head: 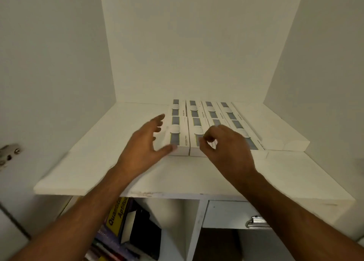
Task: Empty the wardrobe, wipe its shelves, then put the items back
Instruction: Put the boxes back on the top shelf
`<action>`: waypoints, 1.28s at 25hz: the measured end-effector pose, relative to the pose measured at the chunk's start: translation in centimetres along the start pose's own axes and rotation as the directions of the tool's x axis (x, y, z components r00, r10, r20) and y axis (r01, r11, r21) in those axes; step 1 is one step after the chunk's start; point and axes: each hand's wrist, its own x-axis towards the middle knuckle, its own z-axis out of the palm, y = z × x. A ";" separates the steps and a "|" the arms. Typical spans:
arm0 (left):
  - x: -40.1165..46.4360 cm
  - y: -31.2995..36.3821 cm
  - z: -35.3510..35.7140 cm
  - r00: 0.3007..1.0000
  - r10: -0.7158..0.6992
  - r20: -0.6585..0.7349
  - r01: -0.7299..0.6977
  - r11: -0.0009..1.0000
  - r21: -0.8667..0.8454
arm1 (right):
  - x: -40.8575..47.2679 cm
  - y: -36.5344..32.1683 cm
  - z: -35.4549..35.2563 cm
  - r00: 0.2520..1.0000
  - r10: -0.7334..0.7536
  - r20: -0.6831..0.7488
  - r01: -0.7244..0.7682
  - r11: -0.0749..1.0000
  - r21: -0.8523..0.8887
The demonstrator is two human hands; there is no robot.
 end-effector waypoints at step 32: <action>-102.2 37.8 23.3 -0.996 -0.057 0.065 -0.075 0.185 -0.980 | -62.4 -36.8 -20.0 -0.591 -0.722 -0.361 -0.060 -0.406 0.912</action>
